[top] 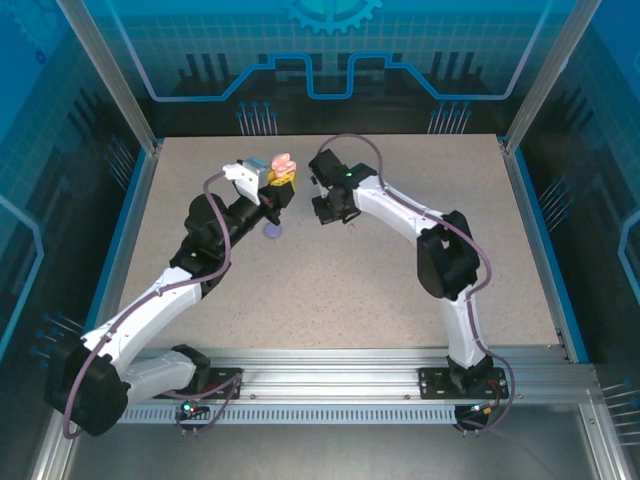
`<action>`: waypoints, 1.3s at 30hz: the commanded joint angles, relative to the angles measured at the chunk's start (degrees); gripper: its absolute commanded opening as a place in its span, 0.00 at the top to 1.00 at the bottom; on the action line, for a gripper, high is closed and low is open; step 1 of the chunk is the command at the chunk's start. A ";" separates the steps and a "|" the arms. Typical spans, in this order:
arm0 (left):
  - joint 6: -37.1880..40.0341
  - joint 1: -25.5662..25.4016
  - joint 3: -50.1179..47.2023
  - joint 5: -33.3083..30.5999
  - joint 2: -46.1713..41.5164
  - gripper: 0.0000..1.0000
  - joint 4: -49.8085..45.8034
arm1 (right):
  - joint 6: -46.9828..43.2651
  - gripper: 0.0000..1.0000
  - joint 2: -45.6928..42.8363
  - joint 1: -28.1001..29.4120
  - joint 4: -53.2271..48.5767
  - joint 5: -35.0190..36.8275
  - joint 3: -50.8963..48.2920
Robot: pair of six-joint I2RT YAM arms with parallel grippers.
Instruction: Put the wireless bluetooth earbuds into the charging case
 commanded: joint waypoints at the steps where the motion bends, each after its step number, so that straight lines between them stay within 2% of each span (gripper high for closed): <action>1: 0.64 -0.49 1.71 0.16 -1.74 1.00 0.56 | 0.93 0.88 -7.01 0.36 2.01 1.48 -2.61; 8: 1.70 -1.23 -0.18 2.82 -2.18 1.00 4.41 | 0.50 0.88 -20.33 0.36 3.62 3.61 -6.47; 13: 5.81 -2.78 -1.69 3.09 -1.49 1.00 8.40 | -0.73 0.88 -28.07 0.33 4.93 5.01 -6.63; 22: 18.70 -6.21 -2.07 -4.23 1.02 1.00 12.99 | -1.61 0.88 -38.19 0.72 10.45 5.13 -8.17; 30: 21.00 -7.40 -1.53 -5.46 3.46 1.00 13.44 | -3.00 0.86 -45.29 1.96 19.93 -1.68 -12.92; 39: 18.63 -7.84 -0.30 -4.36 4.05 1.00 11.66 | -6.16 0.86 -46.02 5.57 27.20 -8.89 -15.98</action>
